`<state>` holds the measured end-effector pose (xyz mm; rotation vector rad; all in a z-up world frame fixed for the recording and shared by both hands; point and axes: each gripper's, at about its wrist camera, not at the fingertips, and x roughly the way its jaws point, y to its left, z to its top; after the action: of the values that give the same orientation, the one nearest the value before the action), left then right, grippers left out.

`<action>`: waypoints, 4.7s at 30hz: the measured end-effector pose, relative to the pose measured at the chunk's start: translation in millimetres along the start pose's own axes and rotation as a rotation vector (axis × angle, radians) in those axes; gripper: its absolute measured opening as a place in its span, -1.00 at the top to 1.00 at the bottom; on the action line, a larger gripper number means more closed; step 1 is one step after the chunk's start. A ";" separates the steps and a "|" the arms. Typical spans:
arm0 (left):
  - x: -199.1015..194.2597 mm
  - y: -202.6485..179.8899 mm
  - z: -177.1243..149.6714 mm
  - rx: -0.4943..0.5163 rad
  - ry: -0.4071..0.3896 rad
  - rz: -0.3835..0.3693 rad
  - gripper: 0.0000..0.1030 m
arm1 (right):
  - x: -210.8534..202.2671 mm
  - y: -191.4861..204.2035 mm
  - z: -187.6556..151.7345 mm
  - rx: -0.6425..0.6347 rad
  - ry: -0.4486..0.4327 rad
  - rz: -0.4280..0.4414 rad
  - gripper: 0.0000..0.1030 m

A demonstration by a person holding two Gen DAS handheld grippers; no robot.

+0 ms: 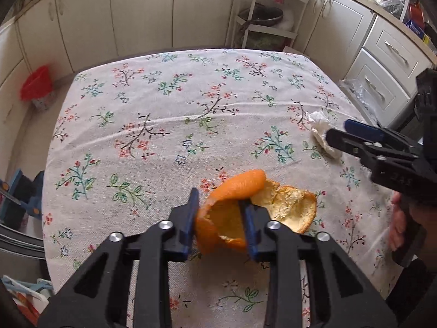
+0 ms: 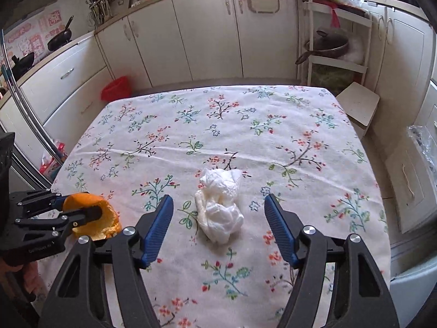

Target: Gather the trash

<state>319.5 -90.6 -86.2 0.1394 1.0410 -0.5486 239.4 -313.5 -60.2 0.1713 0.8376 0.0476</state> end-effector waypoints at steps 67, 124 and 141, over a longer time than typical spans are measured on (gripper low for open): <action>-208.0 -92.1 -266.7 -0.162 -0.169 0.036 0.80 | -203.2 58.2 -249.2 0.084 0.048 0.365 0.54; -328.8 -164.0 -312.9 -0.154 -0.325 0.355 -0.85 | -373.7 84.8 -252.5 0.032 -0.257 -0.010 -0.86; -371.3 -185.1 -335.7 -0.100 -0.352 0.364 -0.85 | -401.7 104.7 -276.0 0.011 -0.279 -0.031 -0.86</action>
<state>-176.7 7.8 84.2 0.1340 0.6759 -0.1796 -231.7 -217.9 71.6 0.1710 0.5620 -0.0097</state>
